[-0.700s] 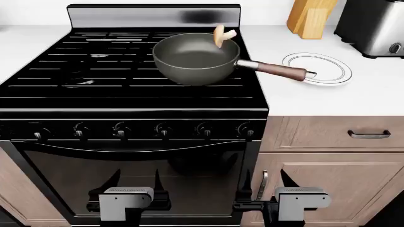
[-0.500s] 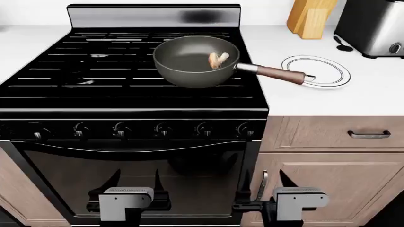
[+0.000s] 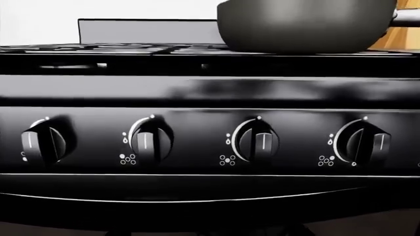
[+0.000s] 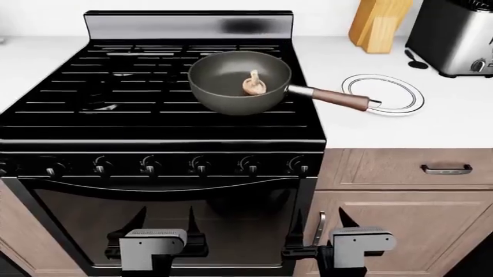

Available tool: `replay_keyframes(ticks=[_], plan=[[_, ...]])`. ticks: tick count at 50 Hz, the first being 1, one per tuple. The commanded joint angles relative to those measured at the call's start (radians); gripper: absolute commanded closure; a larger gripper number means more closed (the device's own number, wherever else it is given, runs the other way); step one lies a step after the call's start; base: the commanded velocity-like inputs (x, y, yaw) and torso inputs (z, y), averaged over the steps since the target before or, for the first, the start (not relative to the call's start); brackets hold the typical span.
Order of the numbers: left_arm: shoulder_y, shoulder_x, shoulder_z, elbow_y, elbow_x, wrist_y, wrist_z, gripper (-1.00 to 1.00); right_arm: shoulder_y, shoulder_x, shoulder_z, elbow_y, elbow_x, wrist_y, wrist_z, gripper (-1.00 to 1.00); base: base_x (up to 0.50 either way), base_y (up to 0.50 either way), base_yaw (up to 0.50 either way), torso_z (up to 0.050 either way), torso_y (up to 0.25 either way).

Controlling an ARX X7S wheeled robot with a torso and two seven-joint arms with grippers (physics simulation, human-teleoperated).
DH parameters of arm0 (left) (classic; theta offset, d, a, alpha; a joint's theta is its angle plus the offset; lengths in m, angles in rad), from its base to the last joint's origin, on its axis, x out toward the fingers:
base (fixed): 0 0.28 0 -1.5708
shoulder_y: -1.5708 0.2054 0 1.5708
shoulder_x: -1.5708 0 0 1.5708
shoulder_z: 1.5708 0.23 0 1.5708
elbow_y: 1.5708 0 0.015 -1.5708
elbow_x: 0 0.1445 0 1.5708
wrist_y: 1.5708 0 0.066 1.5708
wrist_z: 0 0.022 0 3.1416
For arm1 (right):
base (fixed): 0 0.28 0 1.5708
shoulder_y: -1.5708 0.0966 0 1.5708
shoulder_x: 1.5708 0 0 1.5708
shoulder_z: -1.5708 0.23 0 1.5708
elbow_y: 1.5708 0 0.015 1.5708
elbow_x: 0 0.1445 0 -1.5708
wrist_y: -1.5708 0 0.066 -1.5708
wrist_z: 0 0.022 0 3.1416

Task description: Pick up the pan and dump the vegetables in it onto the plate. Then return the pan to the stove.

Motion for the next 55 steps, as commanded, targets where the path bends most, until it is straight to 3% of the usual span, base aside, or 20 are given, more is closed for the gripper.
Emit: replay_keyframes(ticks=[1, 8, 12, 19, 24, 27, 30, 34, 37, 41, 48, 55], plan=[[0.000, -0.016, 0.018, 0.001, -0.018, 0.007, -0.017, -1.00, 0.004, 0.016, -0.023, 0.002, 0.006, 0.003, 0.019, -1.00, 0.00, 0.00, 0.00, 0.050, 0.000], [0.006, -0.021, 0.021, 0.019, -0.028, 0.017, -0.033, -1.00, -0.001, 0.017, -0.014, -0.012, 0.014, -0.023, 0.049, -1.00, 0.00, 0.00, 0.00, 0.044, 0.000], [0.038, -0.031, -0.005, 0.196, -0.080, -0.033, -0.050, -1.00, -0.027, 0.016, 0.040, -0.205, 0.117, 0.096, 0.068, -1.00, 0.00, 0.00, 0.00, 0.000, 0.000], [0.022, -0.117, -0.024, 0.592, -0.162, -0.336, -0.073, -1.00, -0.022, 0.102, 0.085, -0.654, 0.204, 0.451, 0.121, -1.00, 0.00, 0.00, 0.00, 0.000, 0.000], [-0.095, -0.216, -0.053, 0.796, -0.248, -0.640, -0.077, -1.00, 0.106, 0.193, 0.145, -0.916, 0.302, 0.802, 0.151, -1.00, 0.00, 0.00, 0.00, 0.000, 0.000], [-0.216, -0.257, -0.084, 0.874, -0.325, -0.781, -0.065, -1.00, 0.262, 0.226, 0.226, -1.047, 0.463, 1.089, 0.137, -1.00, 0.00, 0.00, 0.00, 0.000, 0.000], [-0.366, -0.283, -0.103, 0.899, -0.417, -0.947, -0.059, -1.00, 0.453, 0.326, 0.298, -1.055, 0.869, 1.265, 0.339, -1.00, 0.00, 0.00, 0.00, 0.000, 0.000], [-0.559, -0.318, -0.102, 0.925, -0.518, -1.173, -0.060, -1.00, 0.701, 0.335, 0.419, -0.988, 1.289, 1.528, 0.574, -1.00, 0.00, 0.00, 0.00, 0.000, 0.000], [-0.711, -0.324, -0.143, 0.942, -0.599, -1.346, -0.069, -1.00, 0.859, 0.476, 0.337, -0.836, 1.634, 1.499, 0.871, -1.00, 0.00, 0.00, 0.00, 0.000, 0.000], [-0.848, -0.312, -0.191, 0.954, -0.663, -1.478, -0.082, -1.00, 1.027, 0.622, 0.200, -0.730, 1.843, 1.438, 1.021, -1.00, 0.00, 0.00, 0.00, 0.000, 0.000], [-0.961, -0.319, -0.165, 0.941, -0.688, -1.509, -0.094, -1.00, 1.168, 0.747, 0.096, -0.680, 2.020, 1.428, 0.998, -1.00, 0.00, 0.00, 0.00, 0.000, 0.000], [-1.000, -0.331, -0.170, 0.933, -0.705, -1.505, -0.102, -1.00, 1.239, 0.807, 0.103, -0.659, 2.088, 1.488, 0.875, -1.00, 0.00, 0.00, 0.00, 0.000, 0.000]])
